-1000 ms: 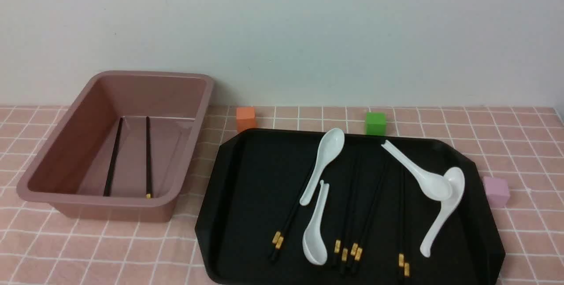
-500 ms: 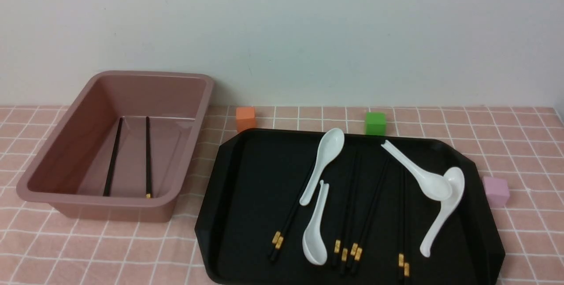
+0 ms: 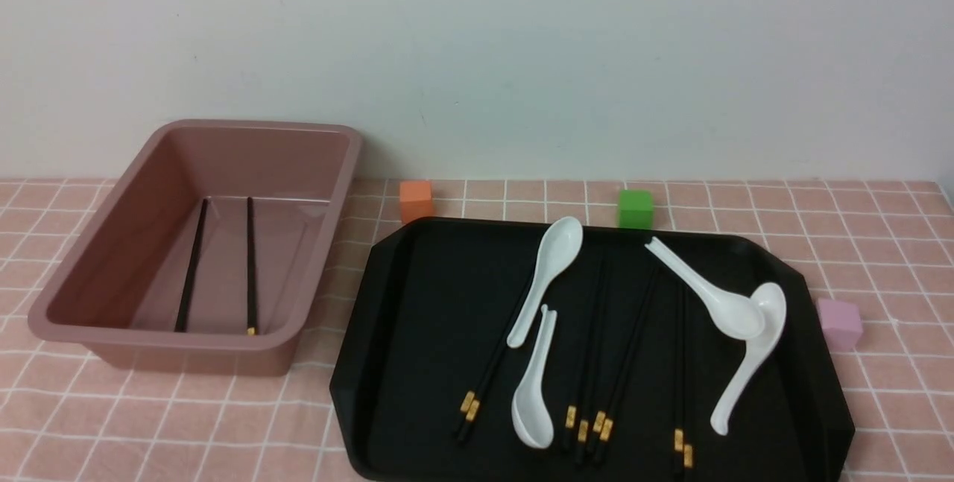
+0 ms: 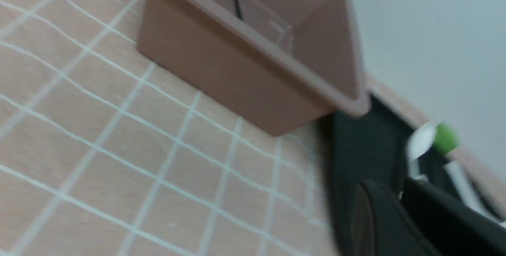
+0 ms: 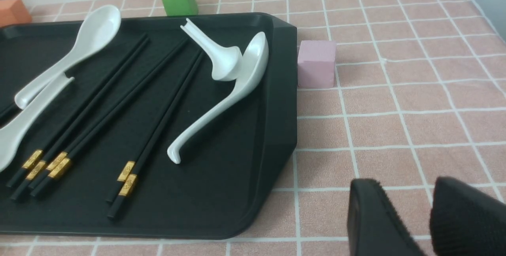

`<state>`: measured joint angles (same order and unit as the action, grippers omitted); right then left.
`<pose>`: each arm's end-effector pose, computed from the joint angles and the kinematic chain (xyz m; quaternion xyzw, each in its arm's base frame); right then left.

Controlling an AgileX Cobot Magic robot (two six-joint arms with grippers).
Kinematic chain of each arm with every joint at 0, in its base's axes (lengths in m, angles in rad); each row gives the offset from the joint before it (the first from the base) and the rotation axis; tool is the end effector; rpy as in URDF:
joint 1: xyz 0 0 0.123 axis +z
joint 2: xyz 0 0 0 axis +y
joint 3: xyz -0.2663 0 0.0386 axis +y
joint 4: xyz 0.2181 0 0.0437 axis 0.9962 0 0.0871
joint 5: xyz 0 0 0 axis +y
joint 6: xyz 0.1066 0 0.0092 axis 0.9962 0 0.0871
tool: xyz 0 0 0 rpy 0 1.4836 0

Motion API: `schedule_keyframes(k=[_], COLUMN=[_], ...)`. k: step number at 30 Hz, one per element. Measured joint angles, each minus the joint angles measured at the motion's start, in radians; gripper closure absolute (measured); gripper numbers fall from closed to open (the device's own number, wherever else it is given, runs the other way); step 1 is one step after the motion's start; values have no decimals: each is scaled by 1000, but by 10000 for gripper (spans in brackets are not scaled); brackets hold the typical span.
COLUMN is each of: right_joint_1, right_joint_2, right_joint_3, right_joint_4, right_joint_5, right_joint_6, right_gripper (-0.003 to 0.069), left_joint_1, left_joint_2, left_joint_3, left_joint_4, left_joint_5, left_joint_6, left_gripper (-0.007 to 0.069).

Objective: On pink tablecloth take chopsticks from black tray and put them in box.
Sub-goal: 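Reach over to the black tray and grasp a pair of chopsticks with the left gripper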

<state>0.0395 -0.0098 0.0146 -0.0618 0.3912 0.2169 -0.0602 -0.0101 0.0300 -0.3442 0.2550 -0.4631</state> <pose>0.0536 -0.0004 0.1691 0.0554 0.8053 0.0492 0.5882 0.0566 -0.0126 0.1798 -0.2499 0.7235 -0.2968 0.5710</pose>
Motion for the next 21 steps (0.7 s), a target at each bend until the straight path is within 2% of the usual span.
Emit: schedule_keyframes(k=[2, 5, 8, 11, 14, 16, 21], right_joint_1=[0, 0, 0, 0, 0, 0, 0], right_joint_2=[0, 0, 0, 0, 0, 0, 0], right_joint_3=[0, 0, 0, 0, 0, 0, 0], right_joint_4=[0, 0, 0, 0, 0, 0, 0], right_joint_5=[0, 0, 0, 0, 0, 0, 0], right_joint_6=[0, 0, 0, 1, 1, 1, 1], right_gripper=[419, 419, 419, 419, 419, 419, 419], left_joint_1=[0, 0, 0, 0, 0, 0, 0], left_joint_2=[0, 0, 0, 12, 86, 246, 606], left_joint_3=[0, 0, -14, -107, -220, -363, -606], left_joint_4=[-140, -202, -216, -208, -182, -148, -125], left_joint_5=[-62, -130, -121, -12, 104, 266, 563], left_joint_6=[-59, -63, -63, -42, 28, 128, 284], left_gripper=[515, 514, 514, 514, 514, 514, 514])
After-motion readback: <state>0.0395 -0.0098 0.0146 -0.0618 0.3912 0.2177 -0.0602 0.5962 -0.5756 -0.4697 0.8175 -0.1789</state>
